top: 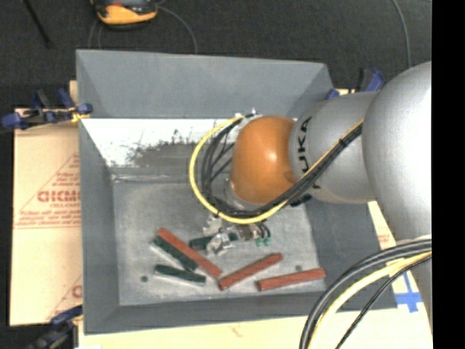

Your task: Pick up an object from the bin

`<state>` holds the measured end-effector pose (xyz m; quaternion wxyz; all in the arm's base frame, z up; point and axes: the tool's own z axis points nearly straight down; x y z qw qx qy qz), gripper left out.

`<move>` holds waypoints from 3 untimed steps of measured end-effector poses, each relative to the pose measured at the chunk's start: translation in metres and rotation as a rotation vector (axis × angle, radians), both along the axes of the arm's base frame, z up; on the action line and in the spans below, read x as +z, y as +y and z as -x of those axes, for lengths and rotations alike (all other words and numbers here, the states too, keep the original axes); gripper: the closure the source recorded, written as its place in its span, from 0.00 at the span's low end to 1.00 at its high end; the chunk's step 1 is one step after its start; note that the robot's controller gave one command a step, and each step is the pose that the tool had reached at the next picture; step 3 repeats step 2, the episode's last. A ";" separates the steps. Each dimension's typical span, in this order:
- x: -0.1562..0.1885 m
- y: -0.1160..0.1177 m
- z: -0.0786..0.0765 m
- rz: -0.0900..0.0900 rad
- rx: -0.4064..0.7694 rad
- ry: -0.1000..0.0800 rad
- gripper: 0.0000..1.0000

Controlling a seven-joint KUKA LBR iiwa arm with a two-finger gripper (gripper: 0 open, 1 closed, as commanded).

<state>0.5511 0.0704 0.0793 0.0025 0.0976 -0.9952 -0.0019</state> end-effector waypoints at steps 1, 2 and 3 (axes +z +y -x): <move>0.000 0.000 0.000 0.000 -0.001 0.000 1.00; 0.155 -0.006 -0.006 0.003 0.065 -0.013 1.00; 0.155 -0.006 -0.006 0.003 0.065 -0.013 1.00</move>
Offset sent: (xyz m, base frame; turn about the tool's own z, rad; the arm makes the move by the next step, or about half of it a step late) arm 0.0041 -0.0054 0.1523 -0.0683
